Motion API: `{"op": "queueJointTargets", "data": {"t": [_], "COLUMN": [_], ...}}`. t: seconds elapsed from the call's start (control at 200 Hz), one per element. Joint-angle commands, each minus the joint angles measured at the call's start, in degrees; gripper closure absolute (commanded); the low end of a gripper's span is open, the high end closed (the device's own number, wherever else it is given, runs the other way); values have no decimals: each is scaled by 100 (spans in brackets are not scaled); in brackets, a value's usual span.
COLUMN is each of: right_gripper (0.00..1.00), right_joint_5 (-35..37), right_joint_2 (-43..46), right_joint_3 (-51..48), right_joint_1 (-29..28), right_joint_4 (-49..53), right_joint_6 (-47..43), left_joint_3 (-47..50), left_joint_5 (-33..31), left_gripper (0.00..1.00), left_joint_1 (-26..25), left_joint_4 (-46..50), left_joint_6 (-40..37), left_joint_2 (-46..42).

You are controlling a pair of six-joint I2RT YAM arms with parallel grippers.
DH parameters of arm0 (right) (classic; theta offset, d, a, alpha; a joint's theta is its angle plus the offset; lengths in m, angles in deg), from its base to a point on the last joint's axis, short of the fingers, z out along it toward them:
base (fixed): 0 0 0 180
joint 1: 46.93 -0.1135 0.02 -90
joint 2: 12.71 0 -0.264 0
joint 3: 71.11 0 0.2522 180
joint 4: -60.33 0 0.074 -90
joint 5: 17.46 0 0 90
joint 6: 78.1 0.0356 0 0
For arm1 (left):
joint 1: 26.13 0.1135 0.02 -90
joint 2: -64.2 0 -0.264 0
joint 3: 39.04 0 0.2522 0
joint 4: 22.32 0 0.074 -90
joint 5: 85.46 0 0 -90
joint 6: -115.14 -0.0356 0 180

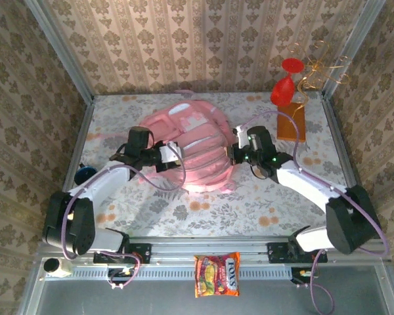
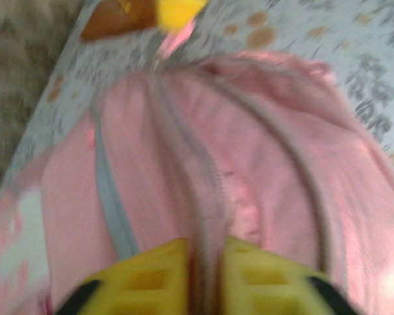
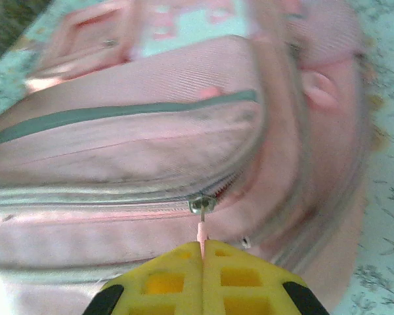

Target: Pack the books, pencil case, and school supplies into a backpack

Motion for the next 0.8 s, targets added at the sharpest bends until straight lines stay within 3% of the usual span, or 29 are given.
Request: {"op": "queueJointTargets", "data": {"t": [0.0,0.065,0.145,0.3,0.45,0.695,0.795], "right_gripper": [100,100,100,100,100,100,100], "right_joint_5": [72,136,49,-378,-378,-75,242], "right_joint_2": [318,293,237,38,43,80,7], "right_joint_3": [-166,-159,-130,-85,-250,-283,-223], "right_joint_1": [-282,-300,-129,-4,-13,9,46], "right_joint_4": [-266,-225,-151,-276,-504,-372,-101], "right_joint_6": [91,59,-3,117,270,273,186], "left_joint_3": [122,227,192,-510,-1356,-2196,-2246], "left_joint_5": [-235,-43,-224,-747,-1035,-967,-918], "left_gripper": [44,33,28,27,31,57,81], "left_joint_1": [107,-91,-463,-1253,-1488,-1515,-1396], "left_joint_4": [-319,-430,-522,-47,372,1226,1474], "left_joint_6": [681,809,902,514,57,-278,-313], "left_joint_2": [-460,-671,-681,91,1106,1941,1925]}}
